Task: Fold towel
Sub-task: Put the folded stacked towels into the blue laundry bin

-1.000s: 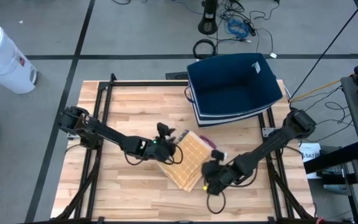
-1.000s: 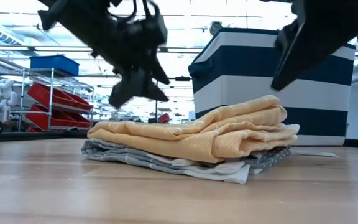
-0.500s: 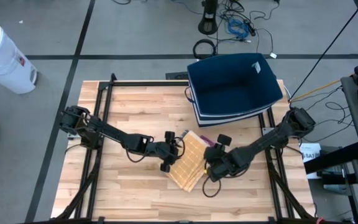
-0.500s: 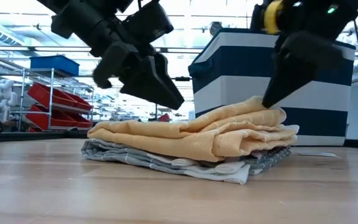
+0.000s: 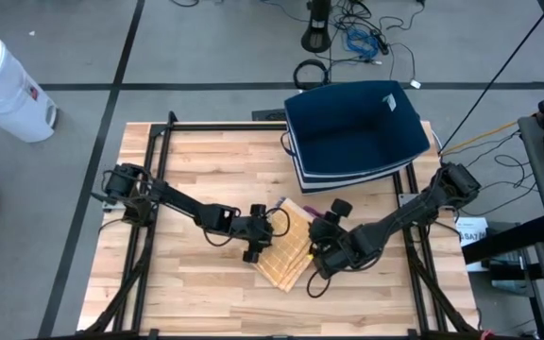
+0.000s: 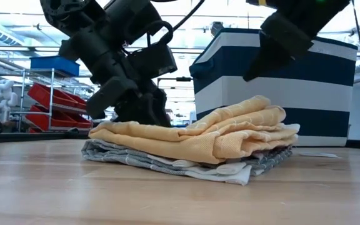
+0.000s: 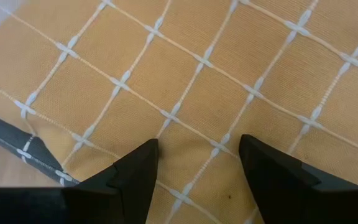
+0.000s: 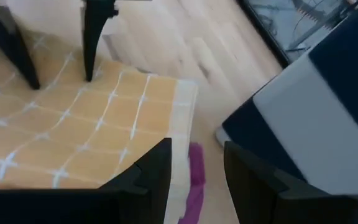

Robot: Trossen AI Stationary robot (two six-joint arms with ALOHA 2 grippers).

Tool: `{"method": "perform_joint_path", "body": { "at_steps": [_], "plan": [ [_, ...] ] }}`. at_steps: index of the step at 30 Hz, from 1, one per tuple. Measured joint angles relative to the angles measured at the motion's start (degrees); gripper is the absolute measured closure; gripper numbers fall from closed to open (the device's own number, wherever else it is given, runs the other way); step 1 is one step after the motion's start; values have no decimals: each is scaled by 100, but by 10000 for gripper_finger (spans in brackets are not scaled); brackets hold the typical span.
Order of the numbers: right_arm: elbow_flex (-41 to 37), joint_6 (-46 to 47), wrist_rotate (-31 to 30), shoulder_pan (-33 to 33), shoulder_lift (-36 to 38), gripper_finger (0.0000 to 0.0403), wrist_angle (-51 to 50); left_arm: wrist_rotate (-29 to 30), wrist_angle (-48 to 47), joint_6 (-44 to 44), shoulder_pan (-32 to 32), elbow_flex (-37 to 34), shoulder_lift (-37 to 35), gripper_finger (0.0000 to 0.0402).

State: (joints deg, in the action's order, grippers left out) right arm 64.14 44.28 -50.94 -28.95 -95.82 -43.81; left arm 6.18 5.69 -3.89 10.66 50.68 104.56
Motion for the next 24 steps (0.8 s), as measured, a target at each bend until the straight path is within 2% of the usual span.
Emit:
{"method": "perform_joint_path", "body": {
  "at_steps": [5, 10, 16, 21, 24],
  "plan": [
    [-47, -352, -84, 163, -8, 269, 335, 4, 22, 2, 0, 6, 43, 166],
    [-388, -747, 1004, 557, -12, 269, 874, 136, 92, -175, -20, 1, 45, 166],
    [-930, -750, 1697, 681, -19, 269, 1569, 466, 71, -401, -151, -1, 47, 166],
    [-1455, -333, 2436, 680, -19, 269, 2527, 650, -25, -778, -358, 1, 45, 166],
    [-1532, 30, 2551, 517, -21, 269, 2881, 673, -42, -1032, -548, 1, 45, 166]
  ]
}}
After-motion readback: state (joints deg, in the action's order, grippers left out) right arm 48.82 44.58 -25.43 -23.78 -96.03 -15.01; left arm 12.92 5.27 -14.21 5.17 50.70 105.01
